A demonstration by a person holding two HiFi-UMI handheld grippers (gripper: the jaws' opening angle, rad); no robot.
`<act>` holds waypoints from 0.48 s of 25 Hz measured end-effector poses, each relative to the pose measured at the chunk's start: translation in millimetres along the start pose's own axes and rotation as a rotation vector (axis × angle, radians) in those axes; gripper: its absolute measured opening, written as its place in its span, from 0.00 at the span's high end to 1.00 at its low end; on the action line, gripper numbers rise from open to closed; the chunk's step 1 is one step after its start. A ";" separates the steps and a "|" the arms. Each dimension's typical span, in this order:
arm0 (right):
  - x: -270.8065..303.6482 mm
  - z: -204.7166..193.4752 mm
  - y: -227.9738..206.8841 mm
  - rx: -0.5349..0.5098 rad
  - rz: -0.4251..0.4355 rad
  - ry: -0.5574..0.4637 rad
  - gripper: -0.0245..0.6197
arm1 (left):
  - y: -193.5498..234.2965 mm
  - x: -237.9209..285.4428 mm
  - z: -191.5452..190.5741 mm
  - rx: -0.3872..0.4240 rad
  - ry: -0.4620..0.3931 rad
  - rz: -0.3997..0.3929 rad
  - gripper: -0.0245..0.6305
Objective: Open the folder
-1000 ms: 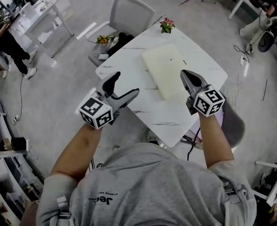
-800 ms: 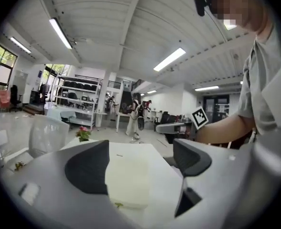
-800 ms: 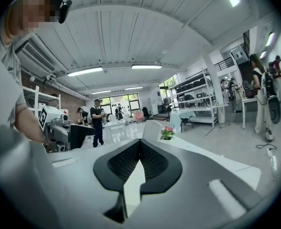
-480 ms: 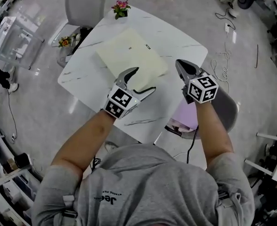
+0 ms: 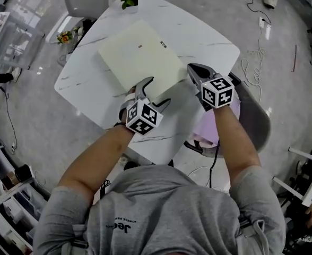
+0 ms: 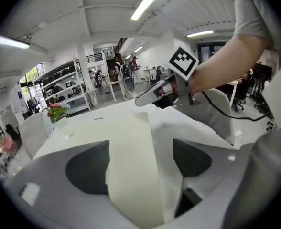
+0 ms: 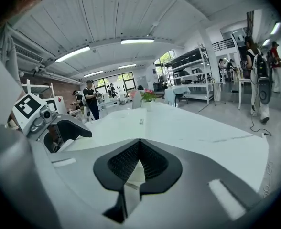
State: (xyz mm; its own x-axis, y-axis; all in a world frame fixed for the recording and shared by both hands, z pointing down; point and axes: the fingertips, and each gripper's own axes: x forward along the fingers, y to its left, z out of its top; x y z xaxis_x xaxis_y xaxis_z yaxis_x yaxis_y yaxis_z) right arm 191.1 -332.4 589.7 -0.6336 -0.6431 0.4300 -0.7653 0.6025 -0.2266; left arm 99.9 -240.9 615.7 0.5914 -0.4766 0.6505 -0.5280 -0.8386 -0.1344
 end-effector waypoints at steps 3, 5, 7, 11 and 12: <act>10.8 -16.9 0.8 -0.012 0.005 0.068 0.96 | 0.0 4.8 -5.0 0.017 0.017 0.016 0.33; 14.0 -24.5 0.6 0.002 0.006 0.090 0.96 | 0.1 5.8 -7.5 0.034 0.022 0.019 0.37; 13.9 -24.5 0.5 0.008 0.008 0.083 0.96 | 2.3 5.1 -9.9 0.055 0.025 0.029 0.47; 13.0 -22.9 0.1 0.019 0.009 0.074 0.96 | 3.3 2.3 -9.7 0.107 0.016 0.046 0.54; 12.8 -23.1 -0.2 0.028 0.005 0.071 0.96 | 1.8 0.3 -7.5 0.118 0.002 0.047 0.56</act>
State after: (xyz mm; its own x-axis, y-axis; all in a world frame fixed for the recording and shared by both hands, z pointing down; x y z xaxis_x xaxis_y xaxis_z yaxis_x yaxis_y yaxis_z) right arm 185.7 -329.9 615.5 -0.6285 -0.6042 0.4898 -0.7657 0.5913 -0.2530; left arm 94.6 -240.6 621.2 0.5666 -0.5152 0.6431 -0.4790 -0.8409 -0.2517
